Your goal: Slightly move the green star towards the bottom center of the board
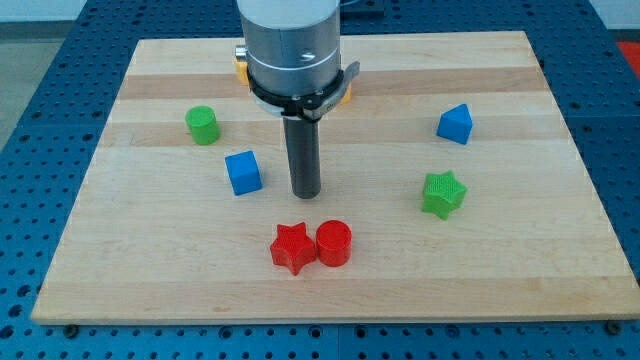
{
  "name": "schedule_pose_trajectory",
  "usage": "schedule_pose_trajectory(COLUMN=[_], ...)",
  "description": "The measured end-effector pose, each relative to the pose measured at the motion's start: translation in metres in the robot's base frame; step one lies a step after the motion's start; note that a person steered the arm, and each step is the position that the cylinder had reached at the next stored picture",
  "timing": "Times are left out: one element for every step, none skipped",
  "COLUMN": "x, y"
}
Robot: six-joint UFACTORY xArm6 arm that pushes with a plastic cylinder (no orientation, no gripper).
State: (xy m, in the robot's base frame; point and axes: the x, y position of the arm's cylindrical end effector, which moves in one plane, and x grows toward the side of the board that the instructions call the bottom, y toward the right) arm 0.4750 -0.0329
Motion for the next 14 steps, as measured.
schedule_pose_trajectory(x=[-0.023, -0.042, -0.051, -0.050, -0.050, -0.041, -0.021, -0.020, -0.020, -0.019, -0.010, 0.002, 0.015, 0.019], y=[0.008, 0.052, 0.098, 0.147, 0.167, 0.171, 0.171, 0.171, 0.171, 0.171, 0.171, 0.171, 0.170, 0.166])
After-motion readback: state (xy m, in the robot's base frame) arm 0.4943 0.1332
